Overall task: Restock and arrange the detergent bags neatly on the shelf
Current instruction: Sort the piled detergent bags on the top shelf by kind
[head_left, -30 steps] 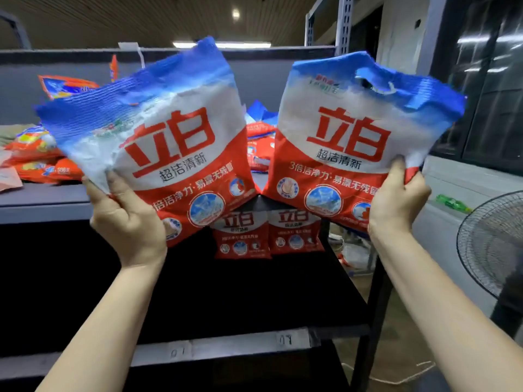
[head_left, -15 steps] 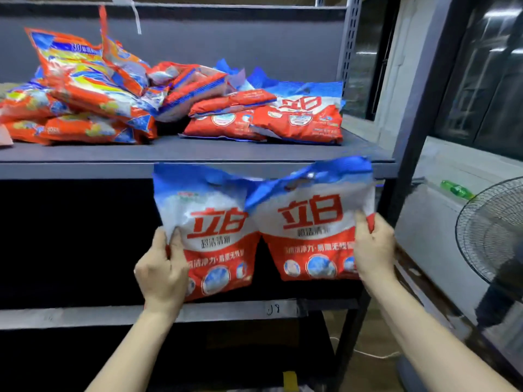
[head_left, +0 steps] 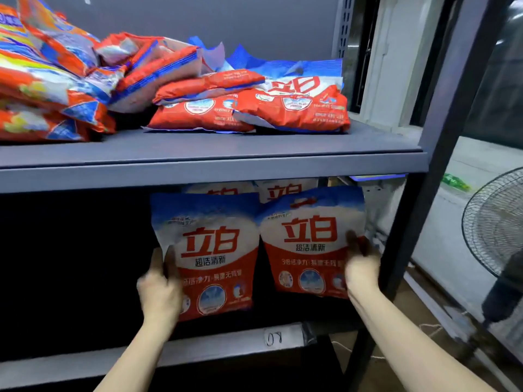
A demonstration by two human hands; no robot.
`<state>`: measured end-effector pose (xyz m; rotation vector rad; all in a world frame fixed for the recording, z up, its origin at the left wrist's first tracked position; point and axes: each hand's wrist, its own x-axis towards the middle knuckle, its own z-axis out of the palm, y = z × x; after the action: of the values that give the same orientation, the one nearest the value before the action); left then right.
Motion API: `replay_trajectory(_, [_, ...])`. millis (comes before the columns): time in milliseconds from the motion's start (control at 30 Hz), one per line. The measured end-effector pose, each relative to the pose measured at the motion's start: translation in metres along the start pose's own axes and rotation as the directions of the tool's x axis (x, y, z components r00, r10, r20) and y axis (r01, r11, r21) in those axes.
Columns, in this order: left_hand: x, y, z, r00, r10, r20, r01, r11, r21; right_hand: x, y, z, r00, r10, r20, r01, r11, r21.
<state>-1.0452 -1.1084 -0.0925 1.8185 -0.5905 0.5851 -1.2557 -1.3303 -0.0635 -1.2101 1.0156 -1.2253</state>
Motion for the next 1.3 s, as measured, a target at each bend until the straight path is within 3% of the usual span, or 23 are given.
replay_trajectory(133, [0.022,-0.033,0.035,1.0,0.009,0.002,-0.009,1.0,-0.022,0.023,0.013,0.014,0.996,-0.068,-0.054,0.061,0.99,-0.126])
replay_trajectory(233, [0.034,-0.053,0.062,0.999,-0.044,-0.018,0.044,0.999,0.015,0.044,0.033,0.033,0.995,-0.095,-0.027,0.089,0.984,-0.156])
replay_trajectory(400, [0.056,-0.065,0.101,0.999,0.0,-0.041,0.001,1.0,0.026,0.092,0.07,0.065,0.994,-0.108,-0.03,0.101,0.979,-0.175])
replay_trajectory(667, [0.099,-0.096,0.149,0.997,-0.051,-0.055,0.043,0.989,-0.142,0.129,0.07,0.114,0.995,-0.101,0.017,0.102,0.986,-0.131])
replay_trajectory(767, [0.102,-0.103,0.168,0.992,-0.121,0.045,0.119,0.992,0.039,0.149,0.086,0.126,0.989,-0.075,0.124,0.108,0.952,-0.287])
replay_trajectory(900, [0.094,-0.107,0.178,0.968,-0.138,0.211,0.096,0.976,0.197,0.161,0.099,0.129,0.981,-0.021,0.193,0.132,0.804,-0.58])
replay_trajectory(1033, [0.079,-0.108,0.168,0.964,0.075,0.255,-0.169,0.915,0.367,0.127,0.093,0.124,0.981,-0.19,0.049,0.175,0.741,-0.648])
replay_trajectory(1133, [0.059,-0.095,0.166,0.858,0.3,0.417,-0.456,0.82,0.347,0.1,0.102,0.116,0.951,-0.294,0.092,0.25,0.562,-0.788])
replay_trajectory(1200, [0.046,-0.092,0.17,0.691,0.439,0.575,-0.652,0.721,0.233,0.085,0.11,0.111,0.96,-0.216,0.178,0.26,0.456,-0.851])
replay_trajectory(1267, [0.038,-0.096,0.177,0.563,0.471,0.679,-0.716,0.689,0.116,0.078,0.115,0.106,0.962,-0.122,0.246,0.274,0.469,-0.84])
replay_trajectory(1300, [0.037,-0.097,0.181,0.547,0.444,0.71,-0.701,0.707,0.099,0.081,0.117,0.103,0.955,-0.093,0.28,0.288,0.505,-0.814])
